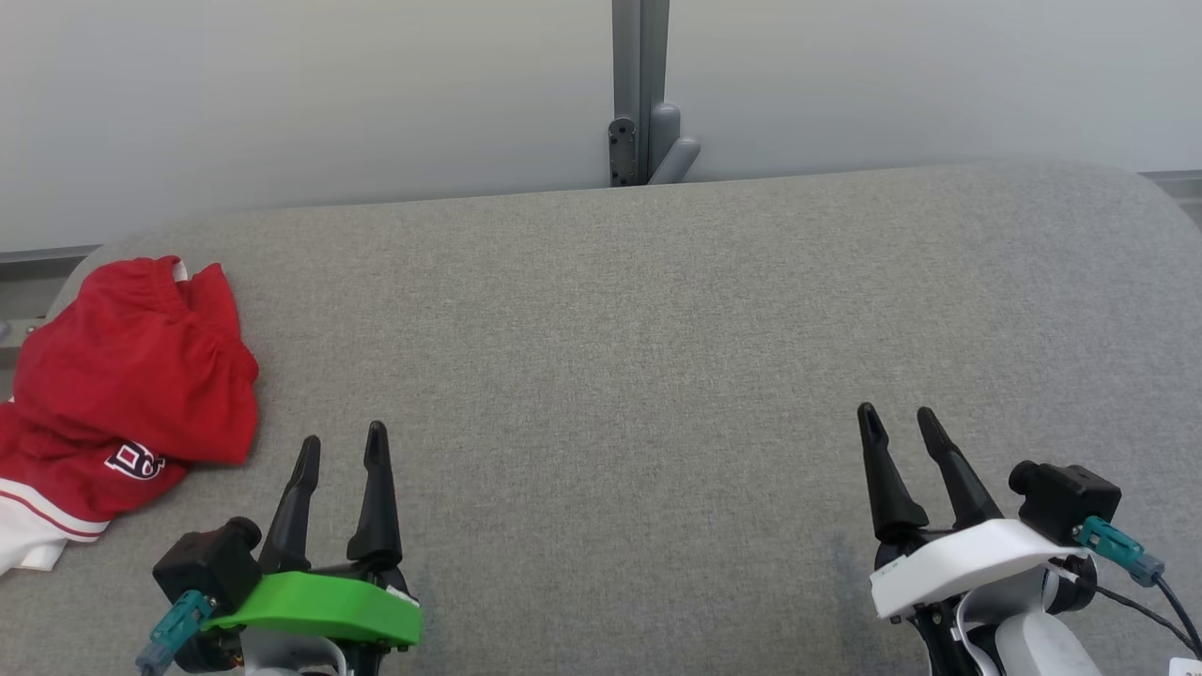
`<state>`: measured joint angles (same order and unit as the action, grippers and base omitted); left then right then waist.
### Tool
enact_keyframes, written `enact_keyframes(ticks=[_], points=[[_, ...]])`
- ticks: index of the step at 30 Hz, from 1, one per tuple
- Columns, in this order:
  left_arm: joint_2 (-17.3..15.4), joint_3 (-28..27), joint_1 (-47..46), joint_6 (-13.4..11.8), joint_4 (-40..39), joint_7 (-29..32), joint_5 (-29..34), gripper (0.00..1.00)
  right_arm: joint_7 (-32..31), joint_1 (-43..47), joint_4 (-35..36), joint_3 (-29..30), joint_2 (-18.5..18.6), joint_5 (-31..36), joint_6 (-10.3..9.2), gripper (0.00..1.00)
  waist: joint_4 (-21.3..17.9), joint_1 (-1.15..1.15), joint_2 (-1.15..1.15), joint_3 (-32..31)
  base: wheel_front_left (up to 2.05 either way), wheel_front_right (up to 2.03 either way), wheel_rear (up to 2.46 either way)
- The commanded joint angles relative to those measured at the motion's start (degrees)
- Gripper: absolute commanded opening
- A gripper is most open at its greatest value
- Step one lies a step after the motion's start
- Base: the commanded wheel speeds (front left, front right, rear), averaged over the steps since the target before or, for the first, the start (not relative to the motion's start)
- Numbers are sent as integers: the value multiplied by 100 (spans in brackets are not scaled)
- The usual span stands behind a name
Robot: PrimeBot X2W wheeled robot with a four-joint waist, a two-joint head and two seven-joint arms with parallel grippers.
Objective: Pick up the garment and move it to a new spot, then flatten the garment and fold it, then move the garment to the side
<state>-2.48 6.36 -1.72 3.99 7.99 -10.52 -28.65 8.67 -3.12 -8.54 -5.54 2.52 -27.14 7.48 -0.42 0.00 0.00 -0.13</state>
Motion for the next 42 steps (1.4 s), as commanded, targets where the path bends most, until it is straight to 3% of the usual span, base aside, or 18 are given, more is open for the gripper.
enact_keyframes(ticks=[1,21,42], points=[[-41,15,15,-33,-63,-36,98,100,52,10,86,-20,32,116,1,100,1,0,0,1,0,0,0],[-49,170,107,35,-102,-247,851,100,349,178,429,-193,41,1134,2,100,-8,0,0,-3,0,0,0],[-56,211,122,144,-106,-442,1710,100,628,328,536,64,47,1612,2,100,38,0,0,37,0,0,0]])
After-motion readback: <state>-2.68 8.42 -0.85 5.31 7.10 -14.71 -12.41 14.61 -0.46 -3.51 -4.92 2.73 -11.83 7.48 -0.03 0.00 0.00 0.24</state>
